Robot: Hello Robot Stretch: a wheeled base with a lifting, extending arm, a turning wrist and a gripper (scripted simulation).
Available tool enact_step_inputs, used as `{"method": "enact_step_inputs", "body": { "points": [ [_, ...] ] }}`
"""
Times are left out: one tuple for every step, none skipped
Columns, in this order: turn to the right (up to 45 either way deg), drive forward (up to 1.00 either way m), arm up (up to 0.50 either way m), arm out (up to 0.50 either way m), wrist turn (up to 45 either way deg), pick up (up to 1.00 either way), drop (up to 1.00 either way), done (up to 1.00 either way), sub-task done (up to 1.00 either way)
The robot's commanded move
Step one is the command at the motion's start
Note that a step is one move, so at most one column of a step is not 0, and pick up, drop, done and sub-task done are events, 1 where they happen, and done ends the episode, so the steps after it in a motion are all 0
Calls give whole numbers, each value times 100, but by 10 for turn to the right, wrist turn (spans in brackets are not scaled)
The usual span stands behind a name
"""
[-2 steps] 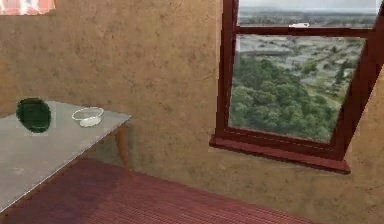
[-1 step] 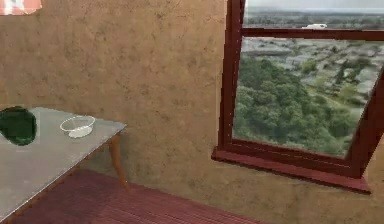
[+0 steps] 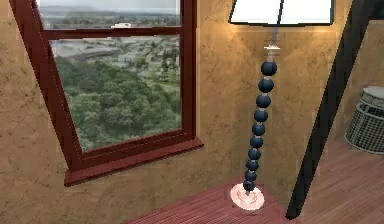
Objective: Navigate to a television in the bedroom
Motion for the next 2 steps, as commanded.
{"method": "enact_step_inputs", "body": {
  "points": [
    [120,0,0,0,0,0,0,0,0],
    [0,50,0,0,0,0,0,0,0]
  ]
}}
